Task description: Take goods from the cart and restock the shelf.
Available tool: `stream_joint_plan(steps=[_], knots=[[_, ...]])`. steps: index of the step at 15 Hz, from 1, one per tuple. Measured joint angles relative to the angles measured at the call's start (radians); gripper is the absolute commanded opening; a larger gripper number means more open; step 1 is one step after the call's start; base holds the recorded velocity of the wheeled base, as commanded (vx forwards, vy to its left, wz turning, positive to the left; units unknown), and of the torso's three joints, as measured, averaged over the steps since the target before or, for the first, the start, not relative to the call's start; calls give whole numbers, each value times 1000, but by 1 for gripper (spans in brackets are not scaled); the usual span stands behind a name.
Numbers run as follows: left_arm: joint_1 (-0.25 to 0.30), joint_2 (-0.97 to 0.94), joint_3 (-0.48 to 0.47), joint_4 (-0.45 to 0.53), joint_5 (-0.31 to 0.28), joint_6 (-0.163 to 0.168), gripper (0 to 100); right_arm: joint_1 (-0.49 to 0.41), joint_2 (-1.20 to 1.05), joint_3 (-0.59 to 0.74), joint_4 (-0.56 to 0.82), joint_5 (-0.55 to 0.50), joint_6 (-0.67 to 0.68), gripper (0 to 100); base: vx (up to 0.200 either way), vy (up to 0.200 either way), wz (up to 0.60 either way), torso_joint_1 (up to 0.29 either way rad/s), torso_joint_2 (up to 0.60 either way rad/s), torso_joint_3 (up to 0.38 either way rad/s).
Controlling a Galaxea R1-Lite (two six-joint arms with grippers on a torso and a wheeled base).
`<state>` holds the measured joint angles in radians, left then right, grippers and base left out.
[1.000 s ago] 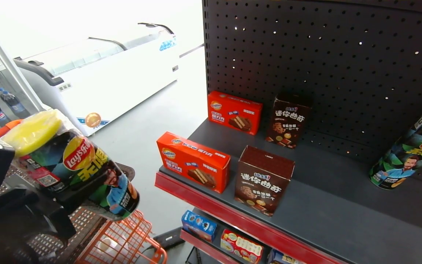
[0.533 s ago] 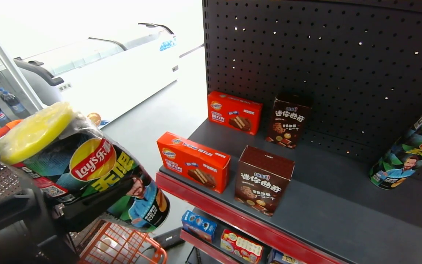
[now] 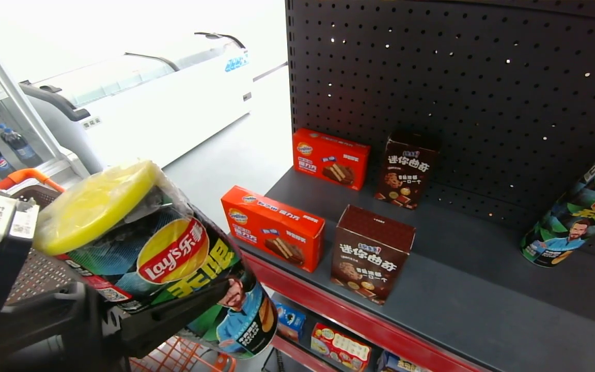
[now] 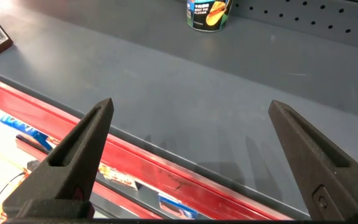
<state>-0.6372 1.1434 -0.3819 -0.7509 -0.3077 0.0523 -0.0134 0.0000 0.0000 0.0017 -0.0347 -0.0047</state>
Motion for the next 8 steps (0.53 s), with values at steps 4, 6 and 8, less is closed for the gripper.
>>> stream_joint_plan(steps=[4, 6, 8], knots=[[-43, 2, 8, 0, -90, 0, 0, 0, 0, 0, 1, 1, -2, 100, 0, 0, 0, 0, 0, 0], [-66, 2, 14, 0, -142, 0, 0, 0, 0, 0, 1, 1, 0, 100, 0, 0, -300, -1, -1, 4], [-77, 2, 14, 1, -158, 1, 0, 0, 0, 0, 1, 1, 0, 100, 0, 0, -600, 5, 2, 2]])
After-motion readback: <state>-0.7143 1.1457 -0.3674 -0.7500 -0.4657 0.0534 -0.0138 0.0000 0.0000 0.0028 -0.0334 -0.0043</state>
